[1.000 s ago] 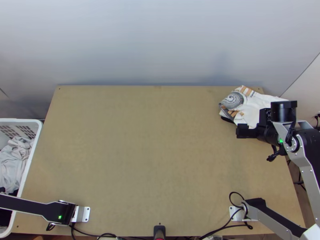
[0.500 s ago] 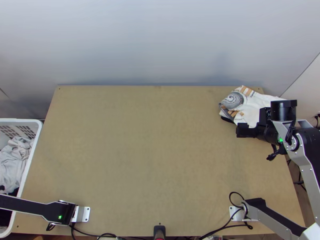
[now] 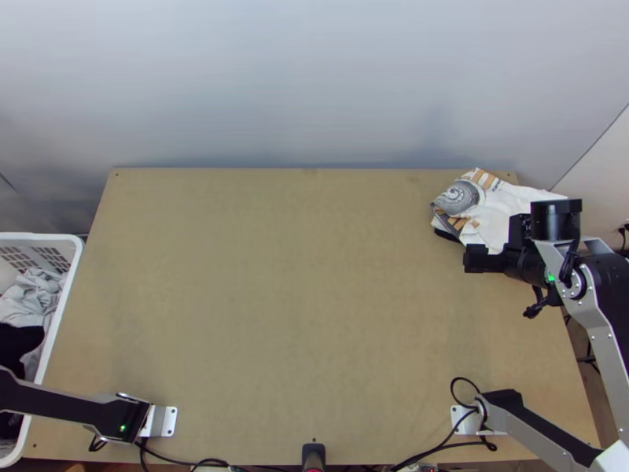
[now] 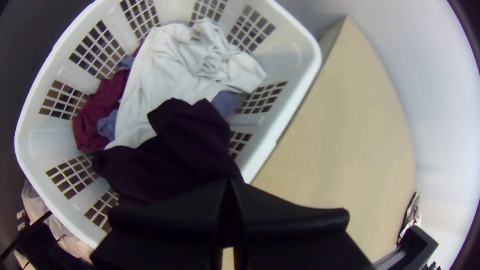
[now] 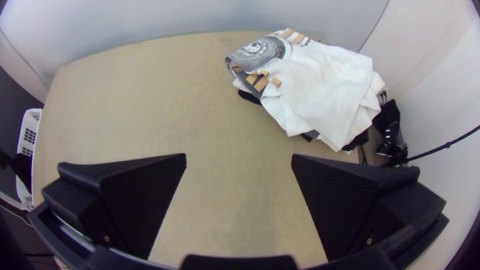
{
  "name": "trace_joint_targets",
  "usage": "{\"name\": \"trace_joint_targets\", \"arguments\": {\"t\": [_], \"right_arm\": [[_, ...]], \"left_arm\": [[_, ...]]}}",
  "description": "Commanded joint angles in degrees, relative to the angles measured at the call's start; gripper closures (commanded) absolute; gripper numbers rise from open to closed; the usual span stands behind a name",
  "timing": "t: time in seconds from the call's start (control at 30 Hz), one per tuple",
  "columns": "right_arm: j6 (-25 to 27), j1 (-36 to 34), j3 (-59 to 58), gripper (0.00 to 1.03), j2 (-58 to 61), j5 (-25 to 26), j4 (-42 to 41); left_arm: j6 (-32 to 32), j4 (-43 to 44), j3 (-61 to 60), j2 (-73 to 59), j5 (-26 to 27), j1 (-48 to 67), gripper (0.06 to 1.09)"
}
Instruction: Fold the t-shirt
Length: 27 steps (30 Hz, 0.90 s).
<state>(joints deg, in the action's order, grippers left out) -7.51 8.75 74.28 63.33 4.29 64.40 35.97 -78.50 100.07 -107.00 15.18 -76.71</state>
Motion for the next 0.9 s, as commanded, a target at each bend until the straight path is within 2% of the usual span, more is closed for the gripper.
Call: {"name": "trace_joint_targets", "arguments": {"t": [0.0,0.17,0.43,0.57,0.67,0.73,0.87], "right_arm": [[-0.49,-0.05,-1.42,0.05,-1.19,0.01,0.02],[-0.58,-0.32,-2.30,0.05,-2.51,0.01,0.11],[-0.58,-1.81,-4.41,0.05,-5.94,0.01,0.55],[-0.67,-2.34,-6.78,0.05,-8.40,0.01,0.64],[-0.75,-2.87,-8.27,0.05,-9.98,0.01,1.08],[-0.75,-3.57,-9.51,0.05,-11.56,0.01,1.16],[-1.02,-4.71,-11.53,0.05,-14.81,0.01,1.34]], "left_arm": [[-3.53,-3.77,-7.44,15.68,7.06,9.47,1.04],[-8.19,-3.24,-12.62,27.20,9.34,23.09,1.04],[-26.74,-2.10,-12.62,33.61,11.36,46.47,1.04],[-39.22,0.28,-12.88,36.25,11.28,64.23,1.04],[-48.36,4.76,-14.20,36.42,10.92,79.34,1.04],[-53.72,10.74,-16.22,36.25,9.61,90.24,1.04],[-58.47,16.98,-16.93,32.21,8.46,103.34,1.04]]}}
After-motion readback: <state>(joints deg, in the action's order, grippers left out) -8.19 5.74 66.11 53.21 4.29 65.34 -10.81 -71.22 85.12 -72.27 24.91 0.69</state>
